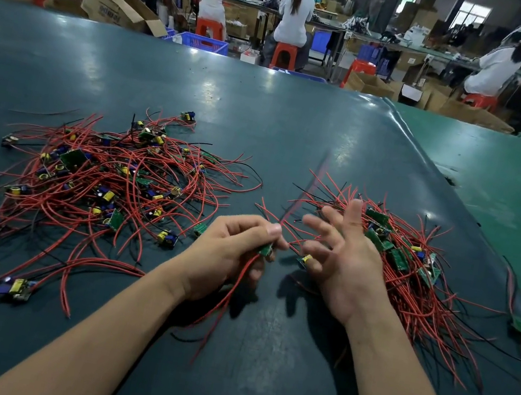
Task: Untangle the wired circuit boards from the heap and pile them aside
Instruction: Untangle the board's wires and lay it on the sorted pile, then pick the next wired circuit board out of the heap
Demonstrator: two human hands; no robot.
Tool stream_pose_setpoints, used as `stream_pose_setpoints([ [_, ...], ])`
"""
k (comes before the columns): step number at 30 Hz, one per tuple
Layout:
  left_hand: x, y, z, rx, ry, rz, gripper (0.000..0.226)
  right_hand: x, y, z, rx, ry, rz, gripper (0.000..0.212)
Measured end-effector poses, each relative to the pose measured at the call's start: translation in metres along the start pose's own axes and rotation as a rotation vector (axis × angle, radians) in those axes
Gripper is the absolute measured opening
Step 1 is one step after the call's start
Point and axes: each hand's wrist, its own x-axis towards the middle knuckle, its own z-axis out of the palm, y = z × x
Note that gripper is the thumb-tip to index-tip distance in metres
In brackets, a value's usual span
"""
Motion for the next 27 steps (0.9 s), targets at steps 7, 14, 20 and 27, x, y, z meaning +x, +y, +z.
stream_pose_setpoints([
  [7,0.005,-0.003,0.001,0.05,0.067,0.011,0.04,-0.017,0.007,0.006,-0.416,-0.34,0.067,0.033],
  [14,0.006,-0.003,-0.005,0.008,0.05,-0.045,0.045,-0.019,-0.003,0.006,-0.318,-0.245,0.022,0.019],
  [20,0.008,0.006,-0.021,-0.051,0.224,0.137,0.014,-0.014,-0.015,0.003,0.007,0.096,-0.358,0.019],
  [27,0.011,0.013,-0.029,-0.091,0.515,0.261,0.019,-0.011,-0.019,-0.002,0.615,0.295,-0.306,0.028],
])
